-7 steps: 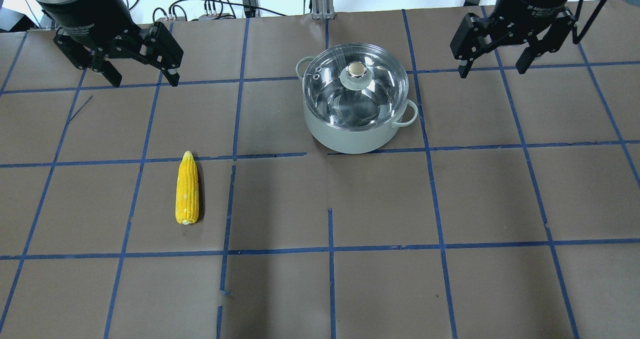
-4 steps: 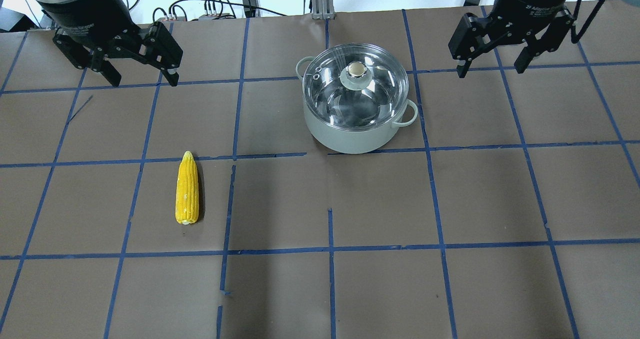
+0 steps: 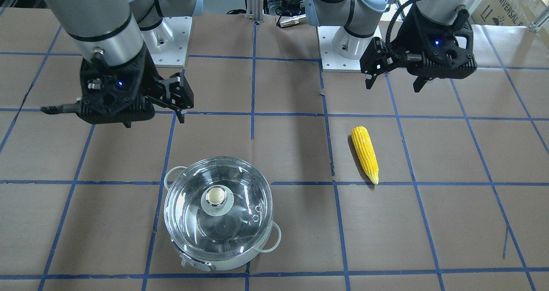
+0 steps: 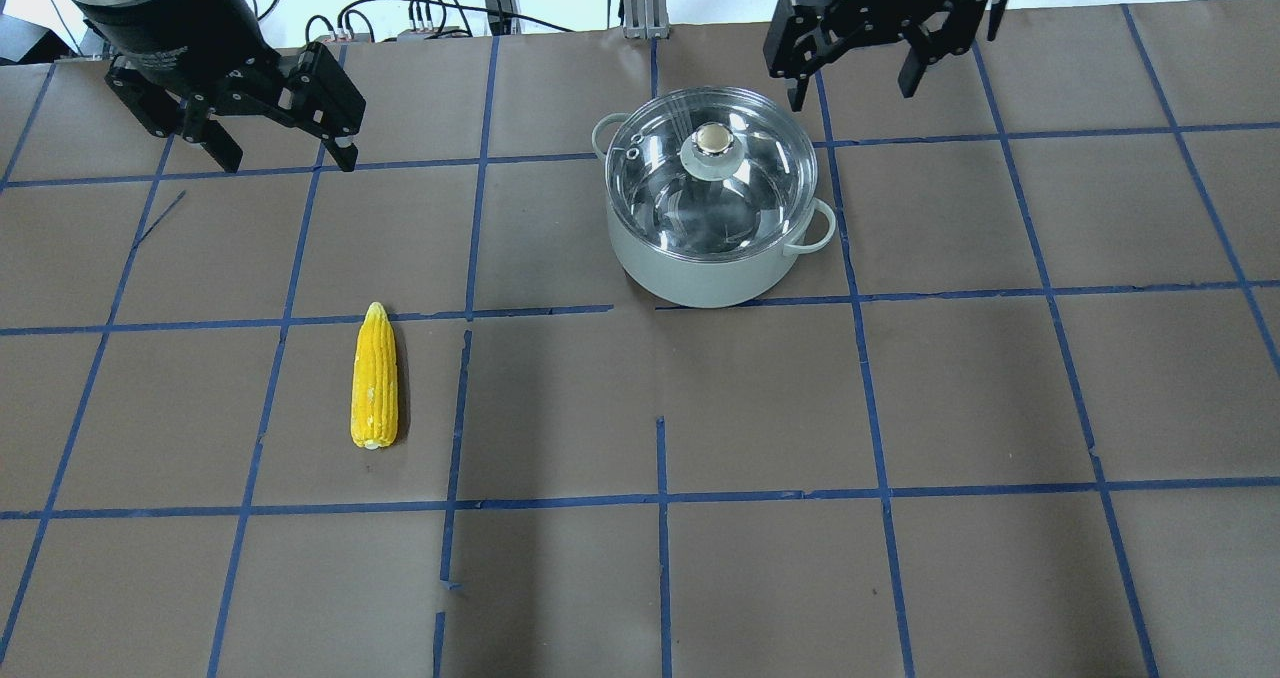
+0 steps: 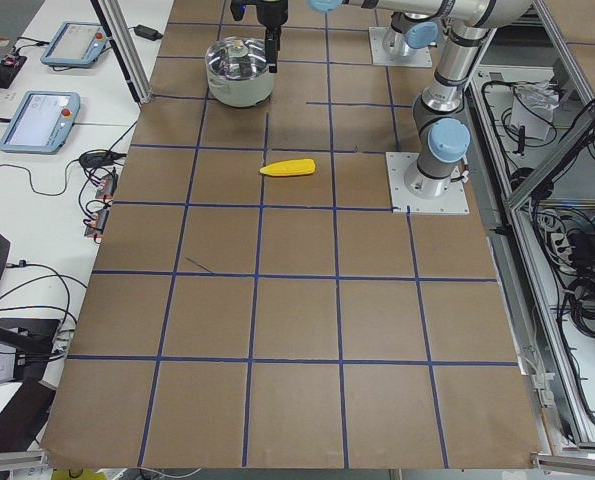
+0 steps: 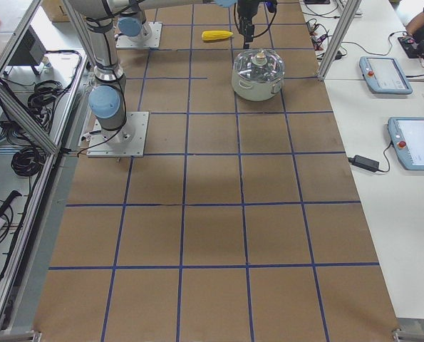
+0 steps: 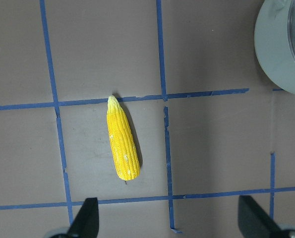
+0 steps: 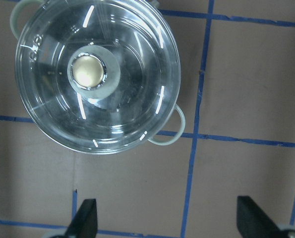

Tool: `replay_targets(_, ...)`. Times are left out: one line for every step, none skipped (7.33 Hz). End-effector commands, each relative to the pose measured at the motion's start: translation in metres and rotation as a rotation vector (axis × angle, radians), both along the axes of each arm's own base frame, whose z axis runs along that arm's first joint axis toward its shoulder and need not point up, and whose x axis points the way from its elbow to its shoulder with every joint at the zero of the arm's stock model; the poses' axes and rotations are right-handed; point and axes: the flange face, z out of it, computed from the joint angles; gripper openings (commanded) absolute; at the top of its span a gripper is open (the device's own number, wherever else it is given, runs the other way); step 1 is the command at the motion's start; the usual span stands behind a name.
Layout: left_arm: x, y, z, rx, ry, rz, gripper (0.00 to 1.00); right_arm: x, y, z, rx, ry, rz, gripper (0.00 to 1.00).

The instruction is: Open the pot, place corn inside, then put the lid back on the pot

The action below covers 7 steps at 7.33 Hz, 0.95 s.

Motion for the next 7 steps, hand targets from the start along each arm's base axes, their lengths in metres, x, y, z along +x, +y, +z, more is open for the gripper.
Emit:
replay_targets(0.0, 0.0, 0.001, -0.003, 0.0, 0.0, 1.0, 0.059, -0.05, -0.052, -0.038, -0.007, -0.057, 0.99)
replay_targets(0.0, 0.0, 0.001, -0.002, 0.0, 0.0, 1.0, 0.075, -0.058, -0.07, -0.051, -0.023, -0.105, 0.98)
replay_targets(0.0, 0.0, 0.001, -0.002, 0.0, 0.0, 1.0, 0.079, -0.071, -0.096, -0.051, -0.014, -0.129, 0.98)
replay_targets(0.0, 0.0, 0.0, 0.0, -0.001, 0.0, 1.0, 0.079, -0.074, -0.113, -0.032, -0.004, -0.155, 0.97)
replay_targets(0.0, 0.001, 0.001, -0.001, -0.003, 0.0, 1.0, 0.077, -0.074, -0.125, -0.011, 0.004, -0.19, 0.97)
replay_targets(0.001, 0.001, 0.001, -0.001, -0.006, 0.0, 1.0, 0.077, -0.073, -0.13, -0.002, 0.007, -0.192, 0.97)
replay_targets(0.001, 0.001, 0.001, -0.001, -0.008, 0.0, 1.0, 0.077, -0.073, -0.131, -0.001, 0.007, -0.192, 0.97)
